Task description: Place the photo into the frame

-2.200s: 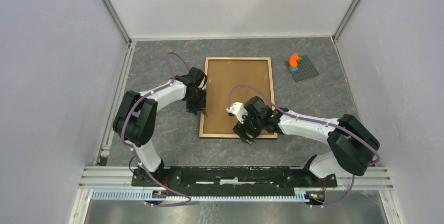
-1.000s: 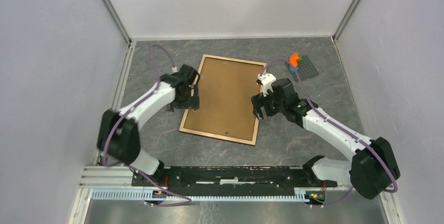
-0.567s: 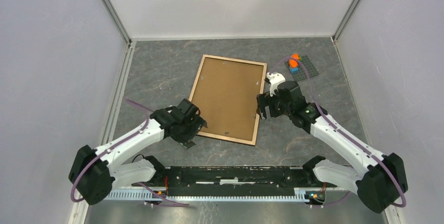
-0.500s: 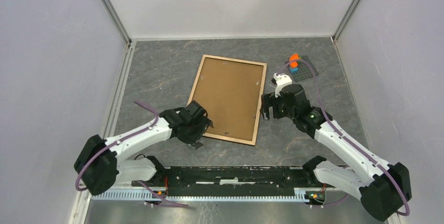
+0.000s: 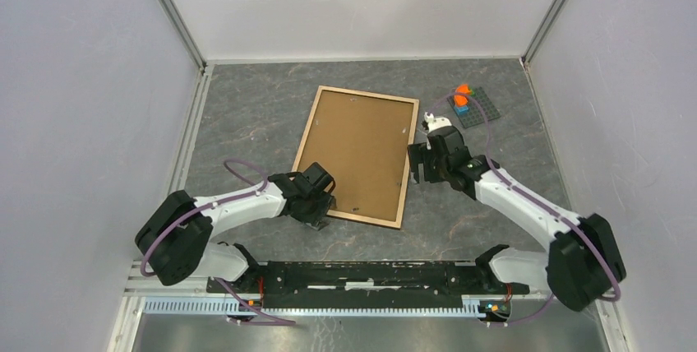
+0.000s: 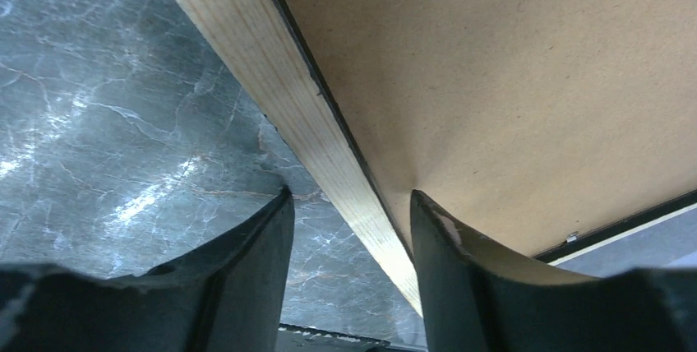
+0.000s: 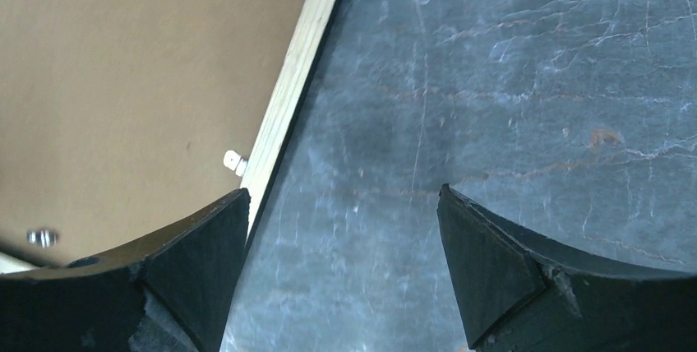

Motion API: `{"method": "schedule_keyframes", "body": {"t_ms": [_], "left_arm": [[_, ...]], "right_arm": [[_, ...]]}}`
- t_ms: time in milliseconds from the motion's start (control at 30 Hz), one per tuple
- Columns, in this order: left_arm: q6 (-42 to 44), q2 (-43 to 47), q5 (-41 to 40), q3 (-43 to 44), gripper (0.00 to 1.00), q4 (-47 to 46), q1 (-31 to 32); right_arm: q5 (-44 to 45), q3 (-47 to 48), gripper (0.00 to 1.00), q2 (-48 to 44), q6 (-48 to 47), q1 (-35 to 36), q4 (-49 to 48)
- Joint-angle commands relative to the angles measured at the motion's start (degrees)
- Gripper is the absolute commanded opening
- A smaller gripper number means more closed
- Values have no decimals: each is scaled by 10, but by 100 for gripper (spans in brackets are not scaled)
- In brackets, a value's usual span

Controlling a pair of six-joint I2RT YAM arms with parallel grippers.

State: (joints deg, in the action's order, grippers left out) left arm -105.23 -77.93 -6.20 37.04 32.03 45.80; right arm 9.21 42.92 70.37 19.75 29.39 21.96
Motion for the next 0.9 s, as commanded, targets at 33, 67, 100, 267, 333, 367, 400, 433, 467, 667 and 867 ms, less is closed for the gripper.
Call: {"method": "schedule_keyframes", "body": {"t_ms": [33,67,100,267,333,367,400,433,467,667,867], "left_arm": [[-38,12,-39,-54,57,-42,6],[-36,13,-42,-60,56,-51,6],[-34,9,-40,-60,55,-53,7],[-25,2,-77,-20,48,30,6],[-25,21,-102,-20,48,41,6],[-29,31,-102,-32,47,23,6],[-35,35,-95,-43,47,4,6],[-43,36,-88,-51,47,-5,6],[-46,34,-85,-54,47,-6,5],[-39,39,-85,-56,46,2,1],[-34,22,-66,-49,45,-16,1]], "right_arm": [[35,92,88,114,56,-35,-79],[36,109,88,136,57,-39,-86],[37,130,88,160,56,-42,-93],[39,239,87,283,63,-62,-92],[40,285,86,330,70,-66,-82],[43,304,86,349,73,-68,-76],[44,322,86,369,76,-69,-73],[46,335,86,386,79,-69,-72],[46,346,85,399,81,-70,-70],[85,378,73,442,86,-70,-50],[80,375,59,454,79,-70,-41]]}}
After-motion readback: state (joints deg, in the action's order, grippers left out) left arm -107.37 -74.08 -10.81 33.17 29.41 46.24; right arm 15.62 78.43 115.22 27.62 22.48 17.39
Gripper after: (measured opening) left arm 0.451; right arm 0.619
